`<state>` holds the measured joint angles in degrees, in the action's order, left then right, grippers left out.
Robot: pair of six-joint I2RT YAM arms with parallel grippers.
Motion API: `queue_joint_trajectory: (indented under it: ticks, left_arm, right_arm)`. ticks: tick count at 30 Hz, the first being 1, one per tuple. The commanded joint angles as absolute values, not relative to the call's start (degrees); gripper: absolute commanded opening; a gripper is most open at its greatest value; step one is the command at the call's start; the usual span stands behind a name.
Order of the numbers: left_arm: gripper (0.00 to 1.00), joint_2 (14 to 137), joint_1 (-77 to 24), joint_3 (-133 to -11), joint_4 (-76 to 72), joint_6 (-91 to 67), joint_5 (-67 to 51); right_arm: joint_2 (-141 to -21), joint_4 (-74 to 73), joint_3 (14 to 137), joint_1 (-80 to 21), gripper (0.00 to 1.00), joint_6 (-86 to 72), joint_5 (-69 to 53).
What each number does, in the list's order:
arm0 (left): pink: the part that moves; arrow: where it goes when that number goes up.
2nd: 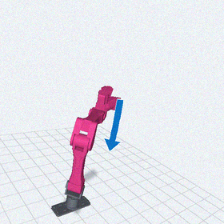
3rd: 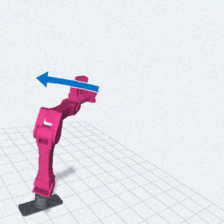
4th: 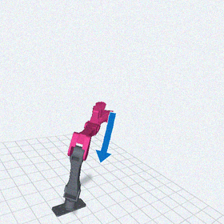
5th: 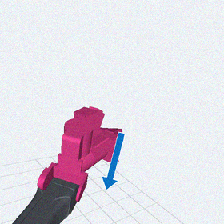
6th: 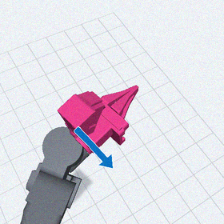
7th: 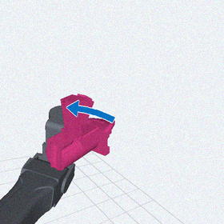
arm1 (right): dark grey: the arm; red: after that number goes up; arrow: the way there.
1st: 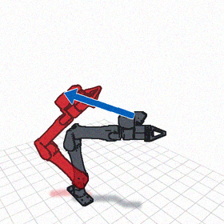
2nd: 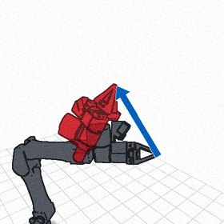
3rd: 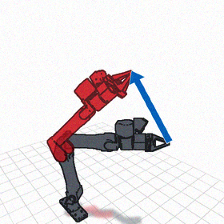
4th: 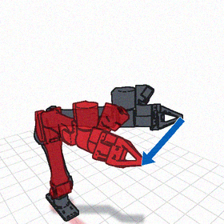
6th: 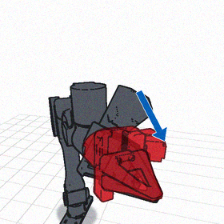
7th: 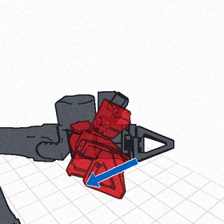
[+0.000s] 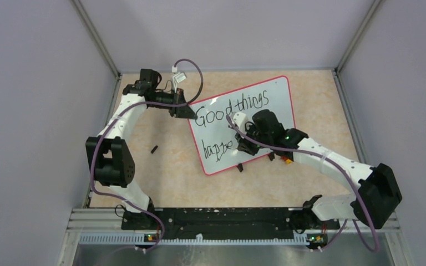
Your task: Write a sentence on the whiteboard
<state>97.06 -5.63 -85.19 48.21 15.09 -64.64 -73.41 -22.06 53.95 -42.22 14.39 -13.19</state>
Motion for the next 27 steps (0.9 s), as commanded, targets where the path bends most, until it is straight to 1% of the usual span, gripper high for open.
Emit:
queue_joint_trajectory:
  ticks: [1,11,18,27]
  left_arm:
    - [0.0,97.21,-5.71,-87.45,45.09,17.67,-58.06]
    - [0.0,97.4,-5.71,-87.36,45.11,17.54,-58.0]
    - [0.0,97.49,-5.71,-87.54,45.14,17.53,-58.05]
    - [0.0,97.39,-5.72,-87.71,45.12,17.49,-58.08]
  right_arm:
    - [-71.9,-21.59,53.49,-41.49,0.0,16.45,-9.46]
    - [-71.05,-22.78,55.13,-39.6,0.0,17.46,-8.5]
    - [-69.71,-25.93,58.43,-39.55,0.0,16.04,-12.97]
    - [-70.57,-23.49,59.3,-39.55,0.0,15.91,-9.83]
